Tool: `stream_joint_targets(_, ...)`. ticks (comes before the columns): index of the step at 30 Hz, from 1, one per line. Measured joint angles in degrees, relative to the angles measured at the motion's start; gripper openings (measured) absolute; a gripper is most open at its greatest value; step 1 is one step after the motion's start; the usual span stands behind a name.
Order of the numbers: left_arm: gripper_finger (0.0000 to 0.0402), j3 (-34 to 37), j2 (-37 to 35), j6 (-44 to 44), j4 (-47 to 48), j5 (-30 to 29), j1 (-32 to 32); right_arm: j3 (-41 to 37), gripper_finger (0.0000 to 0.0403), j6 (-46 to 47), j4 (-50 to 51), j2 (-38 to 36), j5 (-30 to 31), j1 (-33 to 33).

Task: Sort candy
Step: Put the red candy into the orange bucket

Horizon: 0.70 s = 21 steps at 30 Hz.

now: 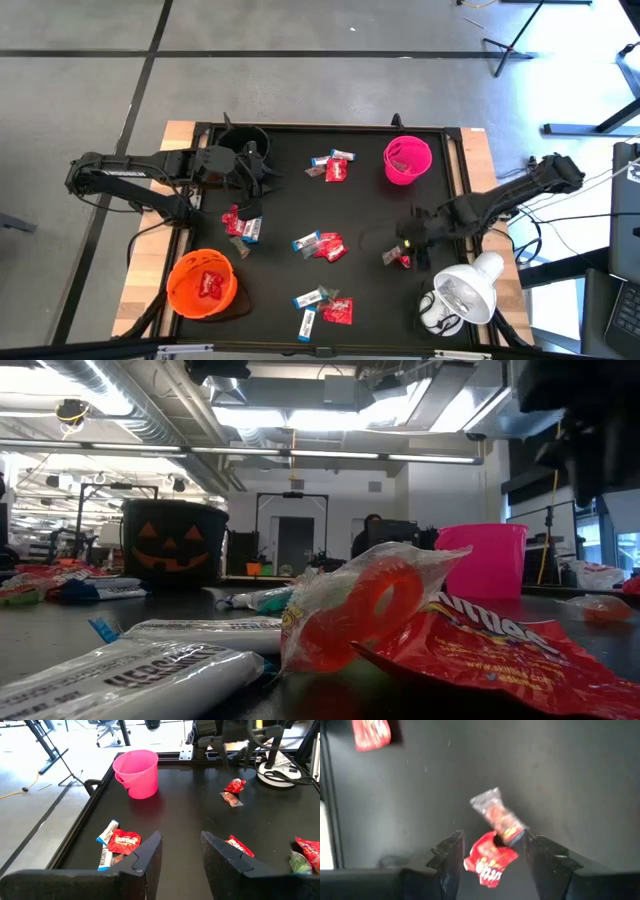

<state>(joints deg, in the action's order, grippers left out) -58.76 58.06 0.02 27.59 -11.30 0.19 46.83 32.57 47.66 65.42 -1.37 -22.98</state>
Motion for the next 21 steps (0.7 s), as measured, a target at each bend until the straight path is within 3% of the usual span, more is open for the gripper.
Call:
stream_joint_targets(12,0.0124,0.88,0.16,-0.94,-1.36,1.89,-0.03,-0.02,0.0198,13.1,3.97,8.79,1.94,-9.03)
stream_joint_targets(21,0.0124,6.77,0.18,-3.24,-3.22,2.05,-0.1,-8.51,0.0198,18.13,-6.64,9.15,0.2,-9.0)
